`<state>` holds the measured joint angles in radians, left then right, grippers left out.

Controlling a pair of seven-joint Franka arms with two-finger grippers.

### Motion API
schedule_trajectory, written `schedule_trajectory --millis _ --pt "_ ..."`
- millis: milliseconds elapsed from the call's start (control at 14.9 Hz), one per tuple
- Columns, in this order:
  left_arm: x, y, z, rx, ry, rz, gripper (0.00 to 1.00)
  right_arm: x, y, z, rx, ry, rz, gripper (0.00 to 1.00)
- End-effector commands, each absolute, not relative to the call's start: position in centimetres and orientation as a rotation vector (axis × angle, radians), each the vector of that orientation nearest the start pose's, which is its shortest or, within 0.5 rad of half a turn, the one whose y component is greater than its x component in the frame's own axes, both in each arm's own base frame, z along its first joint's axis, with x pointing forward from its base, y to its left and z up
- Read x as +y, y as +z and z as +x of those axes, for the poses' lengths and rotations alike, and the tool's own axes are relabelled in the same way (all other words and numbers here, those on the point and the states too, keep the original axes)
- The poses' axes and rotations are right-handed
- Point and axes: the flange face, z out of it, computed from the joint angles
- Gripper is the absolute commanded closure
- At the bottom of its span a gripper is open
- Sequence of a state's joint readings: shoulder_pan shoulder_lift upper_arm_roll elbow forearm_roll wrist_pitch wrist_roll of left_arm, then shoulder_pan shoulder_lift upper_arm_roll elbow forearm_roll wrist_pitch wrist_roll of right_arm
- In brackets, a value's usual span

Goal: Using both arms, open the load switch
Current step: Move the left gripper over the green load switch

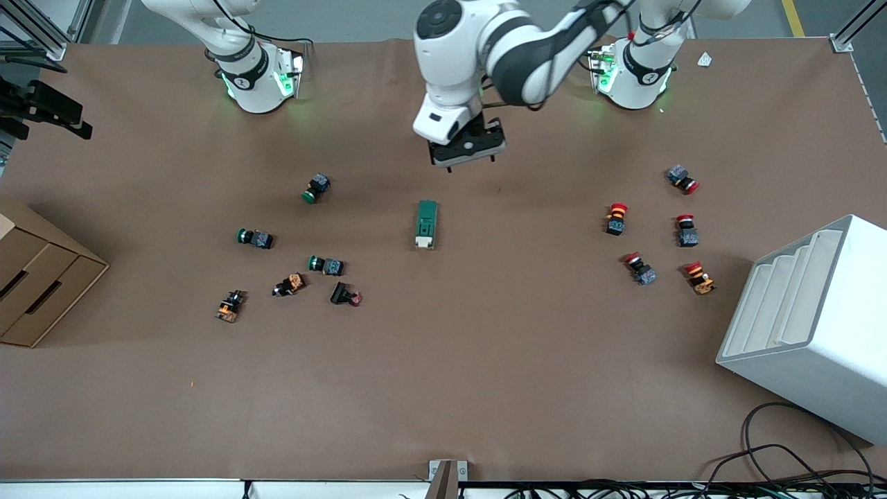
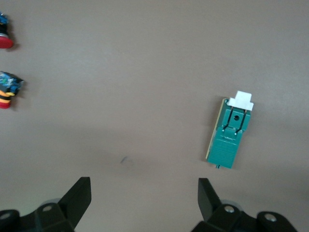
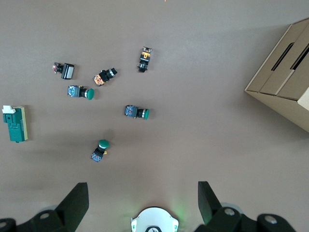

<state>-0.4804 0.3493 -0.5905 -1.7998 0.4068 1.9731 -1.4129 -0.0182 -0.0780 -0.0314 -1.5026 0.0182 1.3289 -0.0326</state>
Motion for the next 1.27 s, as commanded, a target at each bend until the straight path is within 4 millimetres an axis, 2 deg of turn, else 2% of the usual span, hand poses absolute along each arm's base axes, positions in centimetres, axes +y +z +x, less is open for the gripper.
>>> schedule_trajectory --millis 0,268,603,737,938,1071,1205 --pt "-54.7 34.1 32.0 -0.274 -0.294 -2.960 0.03 -2.1 68.5 49.7 0.018 0.118 -3.116 0.00" --pt "-57.4 29.5 27.6 -0.140 -0.482 -2.906 0.03 -2.1 68.6 49.8 0.019 0.106 -3.113 0.00" --pt "-59.0 23.5 23.5 -0.173 -0.761 -2.862 0.03 -2.2 68.6 50.0 0.024 0.108 -3.113 0.00" --pt "-59.2 21.0 22.7 -0.248 -0.869 -2.859 0.03 -2.0 68.6 50.0 0.019 0.106 -3.112 0.00" --pt "-59.7 19.0 21.0 -0.193 -0.948 -2.858 0.03 -2.3 68.6 50.3 0.019 0.106 -3.114 0.00" --pt "-59.5 17.9 20.5 -0.150 -1.032 -2.854 0.04 -2.6 67.3 51.1 0.035 0.144 -3.113 0.00" --pt "-59.1 16.8 19.1 -0.114 -1.096 -2.854 0.04 -2.9 66.4 51.9 0.036 0.163 -3.113 0.00"
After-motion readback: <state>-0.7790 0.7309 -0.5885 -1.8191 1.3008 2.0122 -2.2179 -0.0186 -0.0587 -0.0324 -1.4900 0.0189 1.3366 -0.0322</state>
